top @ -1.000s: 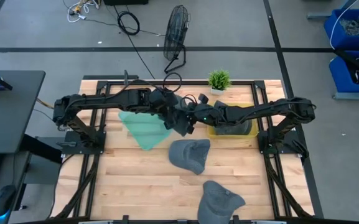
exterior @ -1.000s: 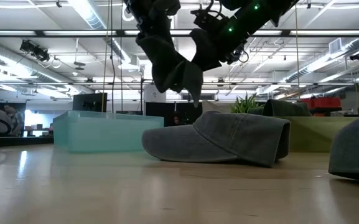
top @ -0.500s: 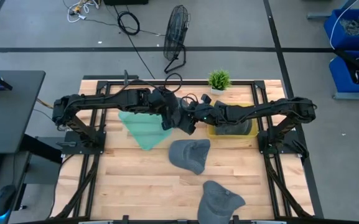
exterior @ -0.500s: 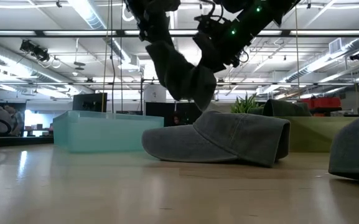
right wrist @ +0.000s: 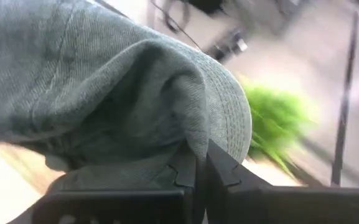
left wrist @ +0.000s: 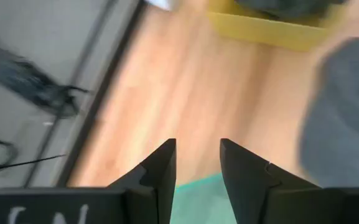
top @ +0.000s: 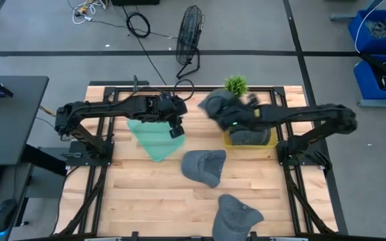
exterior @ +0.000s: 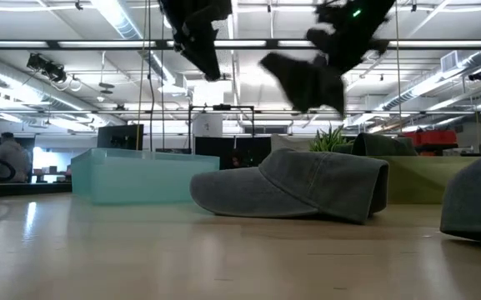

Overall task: Pick & Place hat
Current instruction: Put the black cap into the yellow bin

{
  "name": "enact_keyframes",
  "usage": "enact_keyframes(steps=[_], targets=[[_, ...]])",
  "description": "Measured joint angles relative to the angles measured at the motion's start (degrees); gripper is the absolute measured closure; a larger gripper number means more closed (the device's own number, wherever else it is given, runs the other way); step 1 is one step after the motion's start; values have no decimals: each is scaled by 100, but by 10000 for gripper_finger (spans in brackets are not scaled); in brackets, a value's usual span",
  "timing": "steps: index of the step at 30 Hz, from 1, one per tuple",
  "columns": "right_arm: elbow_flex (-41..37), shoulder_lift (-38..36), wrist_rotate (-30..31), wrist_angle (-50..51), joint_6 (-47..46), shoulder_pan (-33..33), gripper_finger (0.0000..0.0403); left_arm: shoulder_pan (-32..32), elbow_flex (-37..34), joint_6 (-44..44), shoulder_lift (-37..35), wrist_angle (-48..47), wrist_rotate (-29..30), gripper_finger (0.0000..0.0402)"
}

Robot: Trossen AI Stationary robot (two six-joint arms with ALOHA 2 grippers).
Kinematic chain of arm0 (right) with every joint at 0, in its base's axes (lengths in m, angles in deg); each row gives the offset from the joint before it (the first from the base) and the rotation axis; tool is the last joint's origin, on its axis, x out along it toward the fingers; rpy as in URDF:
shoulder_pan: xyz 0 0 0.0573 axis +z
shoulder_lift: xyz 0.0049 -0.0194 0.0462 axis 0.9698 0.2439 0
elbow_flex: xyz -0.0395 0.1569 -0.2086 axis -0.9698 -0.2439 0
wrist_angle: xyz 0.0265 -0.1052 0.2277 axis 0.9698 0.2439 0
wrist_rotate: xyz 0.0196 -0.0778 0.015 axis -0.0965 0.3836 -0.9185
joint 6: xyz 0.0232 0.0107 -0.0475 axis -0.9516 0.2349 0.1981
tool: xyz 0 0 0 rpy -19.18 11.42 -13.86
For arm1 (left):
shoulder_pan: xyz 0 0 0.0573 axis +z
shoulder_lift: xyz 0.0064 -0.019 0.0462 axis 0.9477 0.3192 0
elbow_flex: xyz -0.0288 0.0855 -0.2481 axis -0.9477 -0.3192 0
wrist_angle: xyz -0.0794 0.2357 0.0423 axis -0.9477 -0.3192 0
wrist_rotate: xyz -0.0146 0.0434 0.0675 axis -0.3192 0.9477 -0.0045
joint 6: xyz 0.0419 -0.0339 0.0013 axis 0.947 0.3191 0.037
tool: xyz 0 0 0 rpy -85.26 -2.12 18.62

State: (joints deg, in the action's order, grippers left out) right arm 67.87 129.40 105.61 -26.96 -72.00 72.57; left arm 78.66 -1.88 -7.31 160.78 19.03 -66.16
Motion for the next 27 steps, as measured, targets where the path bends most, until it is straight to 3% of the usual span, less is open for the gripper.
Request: enact_keyframes(steps=[6,10,14,19,27], targets=[[122,-845,-292,2798,-3157,2,394,1,0,-191,-378,-417,985,286],[-424,-961,-624,3746,-4792,0,394,1,4,-306,-618,-549,1185,286],[-1240,-929,-1141,3106,-5375,0,394,3,2,-301,-685,-446,1219,286],[-2118,-918,-1232,1941,-5513,-53,394,6,2,-255,-686,-379,1219,286],[-2955,-927,-1740,1585,-6559,-192,393,6,2,-236,-686,-399,1218,287]])
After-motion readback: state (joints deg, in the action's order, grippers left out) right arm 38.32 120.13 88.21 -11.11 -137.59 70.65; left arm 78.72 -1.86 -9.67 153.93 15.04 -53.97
